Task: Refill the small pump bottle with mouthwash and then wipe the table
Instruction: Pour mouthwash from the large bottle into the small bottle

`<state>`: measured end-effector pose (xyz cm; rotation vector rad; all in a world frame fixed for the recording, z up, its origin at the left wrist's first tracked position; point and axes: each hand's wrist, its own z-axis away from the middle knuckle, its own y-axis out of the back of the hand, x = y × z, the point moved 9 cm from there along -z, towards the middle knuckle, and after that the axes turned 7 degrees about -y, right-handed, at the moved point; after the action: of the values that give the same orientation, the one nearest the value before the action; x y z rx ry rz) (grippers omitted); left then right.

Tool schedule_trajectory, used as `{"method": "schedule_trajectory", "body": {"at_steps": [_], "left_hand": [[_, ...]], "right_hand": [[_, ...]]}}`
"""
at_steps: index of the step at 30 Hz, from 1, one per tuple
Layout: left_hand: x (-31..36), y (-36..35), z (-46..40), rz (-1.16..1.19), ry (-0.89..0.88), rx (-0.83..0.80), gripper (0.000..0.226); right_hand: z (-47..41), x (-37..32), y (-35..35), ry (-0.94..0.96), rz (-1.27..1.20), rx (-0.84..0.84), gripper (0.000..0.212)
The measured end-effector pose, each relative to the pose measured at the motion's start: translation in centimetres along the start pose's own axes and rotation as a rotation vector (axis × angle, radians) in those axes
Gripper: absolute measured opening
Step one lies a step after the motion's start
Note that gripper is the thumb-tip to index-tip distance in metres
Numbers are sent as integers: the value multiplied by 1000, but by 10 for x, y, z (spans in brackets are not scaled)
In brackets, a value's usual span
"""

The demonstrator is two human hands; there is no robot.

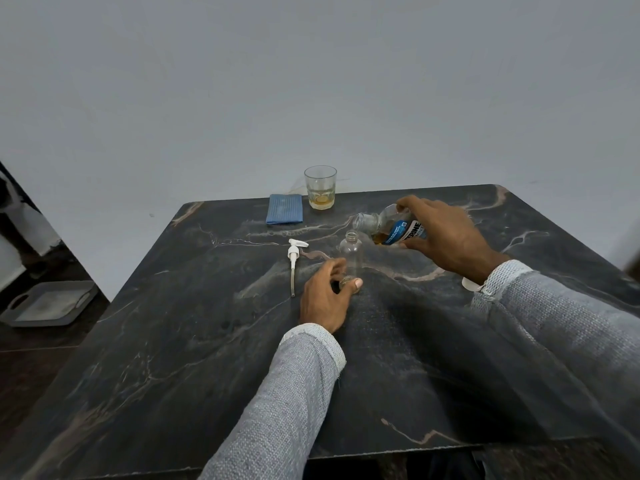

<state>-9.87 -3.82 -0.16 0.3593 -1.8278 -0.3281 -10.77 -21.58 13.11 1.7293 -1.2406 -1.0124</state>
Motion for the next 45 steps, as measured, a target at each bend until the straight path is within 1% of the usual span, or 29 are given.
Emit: {"method": "schedule_trajectory", "body": {"at_steps": [24, 45], "left_hand": [[-1, 0, -1, 5, -1, 4, 50], [-3, -1, -2, 5, 3, 4, 50]], "right_hand": [[-6, -3, 8, 39, 92, 10, 62], [-8, -3, 10, 48, 102, 13, 60]]}}
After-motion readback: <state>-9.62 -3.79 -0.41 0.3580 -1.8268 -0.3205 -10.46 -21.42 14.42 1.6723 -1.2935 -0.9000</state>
